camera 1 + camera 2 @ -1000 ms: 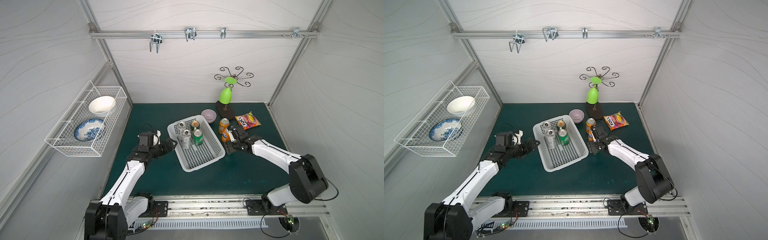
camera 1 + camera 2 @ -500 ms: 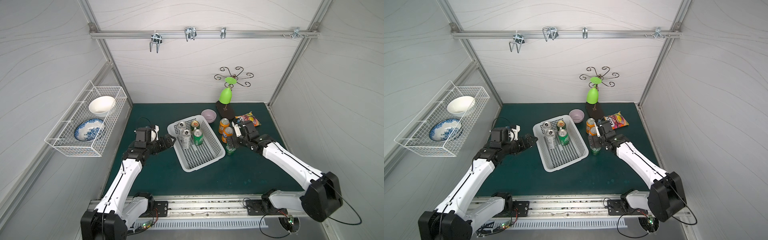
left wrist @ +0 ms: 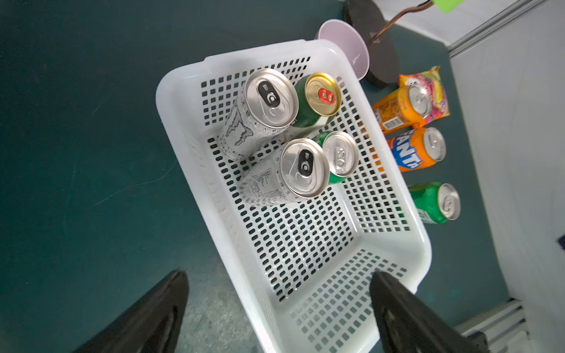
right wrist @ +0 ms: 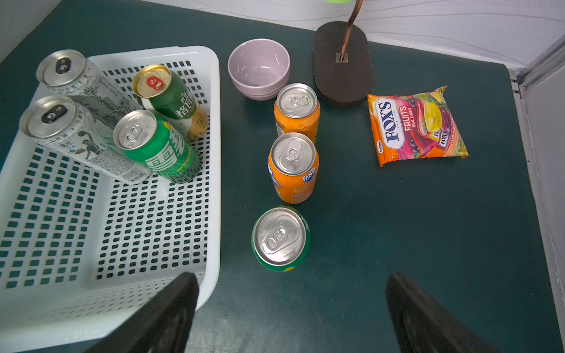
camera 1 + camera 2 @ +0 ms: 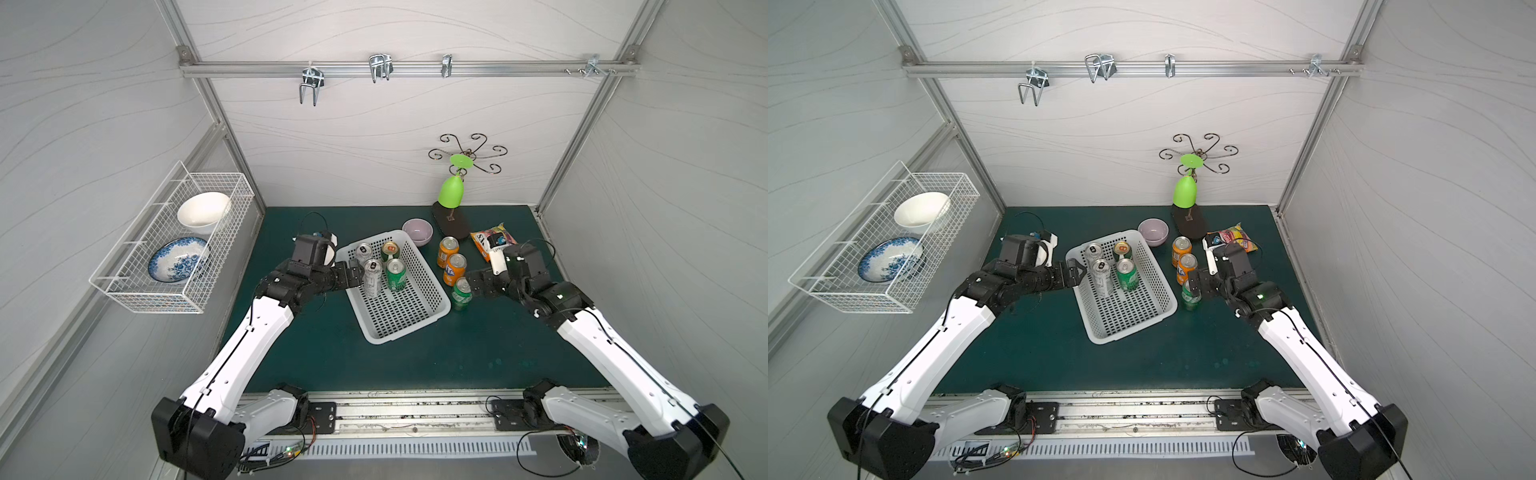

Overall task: Take out the drinks from the basket
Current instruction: Place the drink at the center of the board, then pick up the drink from the basket.

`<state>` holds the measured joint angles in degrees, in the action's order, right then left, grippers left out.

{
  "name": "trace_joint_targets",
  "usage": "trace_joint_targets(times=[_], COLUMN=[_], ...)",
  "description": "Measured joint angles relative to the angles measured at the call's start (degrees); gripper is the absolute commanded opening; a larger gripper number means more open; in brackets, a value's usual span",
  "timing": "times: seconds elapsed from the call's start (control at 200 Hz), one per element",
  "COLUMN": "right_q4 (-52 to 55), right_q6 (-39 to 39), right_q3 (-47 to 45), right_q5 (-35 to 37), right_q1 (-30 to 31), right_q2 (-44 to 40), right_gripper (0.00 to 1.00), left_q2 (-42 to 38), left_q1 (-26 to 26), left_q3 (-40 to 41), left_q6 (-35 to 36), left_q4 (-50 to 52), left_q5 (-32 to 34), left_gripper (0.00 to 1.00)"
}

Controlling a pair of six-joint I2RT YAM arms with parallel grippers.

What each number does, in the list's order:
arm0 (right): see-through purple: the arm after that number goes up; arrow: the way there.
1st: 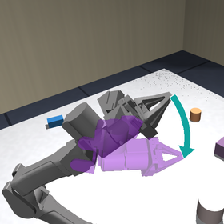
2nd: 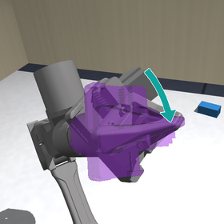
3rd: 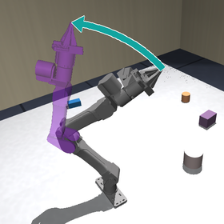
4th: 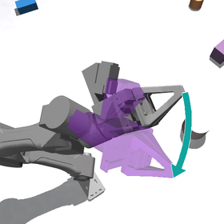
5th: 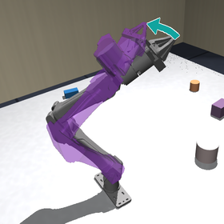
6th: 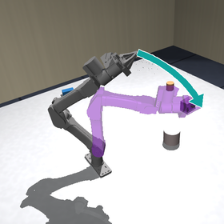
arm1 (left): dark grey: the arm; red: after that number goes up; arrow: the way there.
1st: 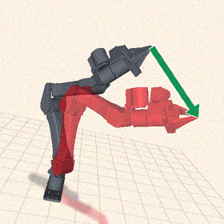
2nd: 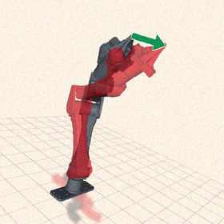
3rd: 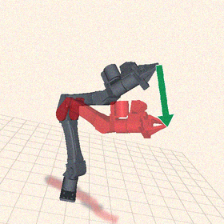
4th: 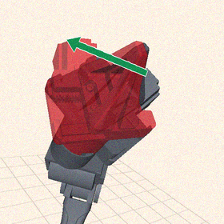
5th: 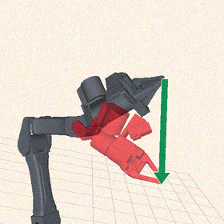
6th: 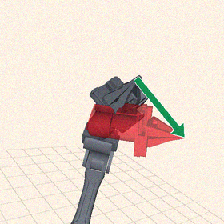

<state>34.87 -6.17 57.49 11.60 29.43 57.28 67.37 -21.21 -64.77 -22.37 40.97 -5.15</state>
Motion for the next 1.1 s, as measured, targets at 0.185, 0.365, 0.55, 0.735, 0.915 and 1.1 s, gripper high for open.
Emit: trace_joint_targets(times=[0.185, 0.365, 0.55, 0.735, 0.915, 1.1], right_q4=[0.7, 0.8, 1.1, 1.2, 1.2, 1.3], right_q6=[0.0, 0.0, 0.0, 0.0, 0.0, 0.0], right_q3=[0.0, -0.3, -0.6, -1.2, -1.5, -1.8], right_q5=[0.4, 0.6, 1.3, 1.6, 1.7, 1.9], right_q1=[-0.3, -0.4, -0.6, -0.7, -0.7, -1.0], right_q2=[-1.7, -2.4, -3.1, -3.9, -4.0, -4.5], right_gripper=[0.99, 0.99, 0.99, 0.99, 0.99, 0.99], left_q2=[7.6, 16.7, 23.9, 27.6, 30.5, 34.2], left_q1=[-6.7, -10.4, -11.3, -11.5, -11.5, -11.5], left_q3=[-7.1, -13.6, -16.1, -16.7, -18.1, -20.0], left_q6=[1.5, 2.5, 2.7, 2.7, 2.9, 2.9], left_q4=[4.3, 7.5, 9.4, 9.6, 8.5, 7.9], left_q5=[8.5, 14.7, 18.2, 19.4, 19.4, 19.1], left_gripper=[0.95, 0.93, 0.93, 0.9, 0.86, 0.82])
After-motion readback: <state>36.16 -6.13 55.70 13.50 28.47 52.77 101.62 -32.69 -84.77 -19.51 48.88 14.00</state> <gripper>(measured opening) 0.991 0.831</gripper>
